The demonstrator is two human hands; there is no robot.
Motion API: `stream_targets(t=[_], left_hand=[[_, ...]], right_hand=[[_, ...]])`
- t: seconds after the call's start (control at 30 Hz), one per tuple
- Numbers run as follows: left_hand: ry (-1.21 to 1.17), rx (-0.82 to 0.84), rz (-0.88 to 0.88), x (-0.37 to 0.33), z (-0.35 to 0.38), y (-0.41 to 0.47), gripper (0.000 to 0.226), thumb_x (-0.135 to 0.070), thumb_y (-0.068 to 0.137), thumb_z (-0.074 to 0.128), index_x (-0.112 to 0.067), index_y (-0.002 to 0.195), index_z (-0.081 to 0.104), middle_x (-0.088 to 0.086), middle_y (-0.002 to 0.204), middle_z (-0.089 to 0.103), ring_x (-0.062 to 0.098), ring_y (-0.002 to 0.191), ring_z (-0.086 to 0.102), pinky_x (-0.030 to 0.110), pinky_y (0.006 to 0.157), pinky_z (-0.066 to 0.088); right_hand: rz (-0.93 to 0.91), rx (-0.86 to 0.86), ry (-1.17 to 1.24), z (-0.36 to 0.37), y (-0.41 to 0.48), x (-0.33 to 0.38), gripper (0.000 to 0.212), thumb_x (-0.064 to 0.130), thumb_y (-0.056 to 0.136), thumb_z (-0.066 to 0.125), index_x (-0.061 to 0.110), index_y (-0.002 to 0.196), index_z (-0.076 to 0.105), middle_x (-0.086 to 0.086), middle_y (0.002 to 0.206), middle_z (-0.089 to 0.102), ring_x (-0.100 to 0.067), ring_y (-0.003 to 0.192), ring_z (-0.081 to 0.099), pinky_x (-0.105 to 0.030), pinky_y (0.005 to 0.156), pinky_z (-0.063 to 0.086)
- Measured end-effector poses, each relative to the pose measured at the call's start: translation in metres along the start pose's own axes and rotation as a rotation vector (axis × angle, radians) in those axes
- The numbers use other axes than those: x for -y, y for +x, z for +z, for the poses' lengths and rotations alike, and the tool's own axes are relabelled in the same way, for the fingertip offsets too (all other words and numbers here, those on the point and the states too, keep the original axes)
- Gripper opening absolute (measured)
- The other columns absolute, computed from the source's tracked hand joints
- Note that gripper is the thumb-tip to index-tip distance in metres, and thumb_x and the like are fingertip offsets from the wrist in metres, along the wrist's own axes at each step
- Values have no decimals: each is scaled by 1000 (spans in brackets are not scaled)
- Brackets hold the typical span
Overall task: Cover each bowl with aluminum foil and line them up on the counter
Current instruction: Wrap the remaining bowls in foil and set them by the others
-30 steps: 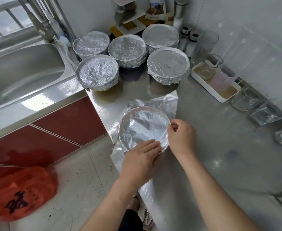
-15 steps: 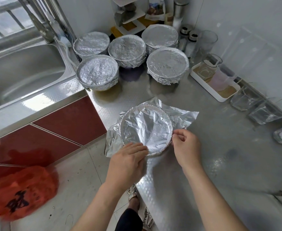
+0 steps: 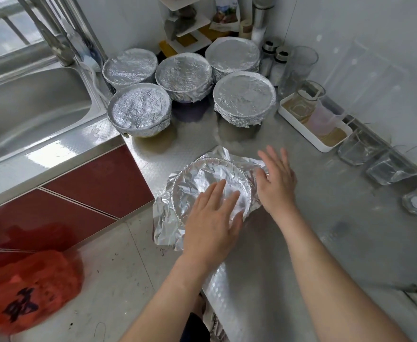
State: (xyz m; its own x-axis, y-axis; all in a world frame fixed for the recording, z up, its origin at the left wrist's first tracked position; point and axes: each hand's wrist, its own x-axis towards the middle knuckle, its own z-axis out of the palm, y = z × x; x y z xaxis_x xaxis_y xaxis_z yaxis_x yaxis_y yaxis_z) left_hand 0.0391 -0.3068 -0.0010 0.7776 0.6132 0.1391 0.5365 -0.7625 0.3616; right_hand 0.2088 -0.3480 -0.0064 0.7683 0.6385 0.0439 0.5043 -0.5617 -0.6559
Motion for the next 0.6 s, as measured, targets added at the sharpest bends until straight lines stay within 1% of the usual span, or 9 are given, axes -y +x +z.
stream_targets(t=[0.03,0.1,0.17,0.23,0.27,0.33,0.43,0.53,0.6], left_hand=[[2,-14,10,0,2,-1,46,-43,93,43,-21,129,61,11,145,49,31,133,45,46,107,42],[-3,-26,39,1,6,-4,41,-41,93,47,-21,125,62,11,143,50,31,133,44,48,105,43],[-2,-13,64,2,10,-6,36,-41,93,50,-23,121,62,10,143,50,30,134,43,48,104,43],[-7,-3,67,2,12,-6,34,-44,93,50,-25,120,60,9,144,50,29,135,42,47,104,42],[-9,3,70,3,13,-6,35,-45,93,50,-26,120,60,8,144,49,28,136,42,47,105,41],[-1,24,75,2,15,-5,36,-47,92,49,-28,121,57,6,146,47,26,138,39,46,106,40],[8,18,77,2,19,-6,37,-47,93,48,-27,123,58,4,146,48,24,138,39,45,106,41],[26,-5,87,2,22,-6,37,-45,94,48,-26,123,60,3,143,51,24,136,42,44,105,42],[17,-37,98,1,22,-5,36,-42,93,50,-25,122,61,3,141,53,24,134,45,44,104,43]], right_hand=[[-6,63,-1,-2,6,-3,44,30,93,42,19,134,55,1,149,43,-18,145,22,-48,113,21],[28,196,89,-7,17,-12,34,27,97,50,21,129,59,2,139,54,-15,136,40,-45,113,27],[85,341,232,-14,23,-17,34,25,96,55,18,129,60,1,131,60,-12,123,53,-32,109,35],[126,471,391,-21,29,-21,36,22,96,56,13,131,58,1,129,60,-7,118,54,-20,103,36],[145,518,455,-23,30,-22,37,21,96,57,13,131,57,0,129,60,-6,118,54,-19,104,36],[168,588,515,-23,32,-27,37,20,95,57,14,132,57,0,129,61,-6,117,55,-24,108,36],[162,608,509,-21,28,-31,34,20,94,59,15,128,61,1,121,66,-8,113,59,-29,109,38],[149,506,499,-12,15,-33,25,18,96,57,14,119,67,-1,114,69,-10,106,62,-28,102,45],[210,420,631,-3,1,-28,23,12,99,50,10,115,67,-5,113,70,-15,103,63,-31,97,47]])
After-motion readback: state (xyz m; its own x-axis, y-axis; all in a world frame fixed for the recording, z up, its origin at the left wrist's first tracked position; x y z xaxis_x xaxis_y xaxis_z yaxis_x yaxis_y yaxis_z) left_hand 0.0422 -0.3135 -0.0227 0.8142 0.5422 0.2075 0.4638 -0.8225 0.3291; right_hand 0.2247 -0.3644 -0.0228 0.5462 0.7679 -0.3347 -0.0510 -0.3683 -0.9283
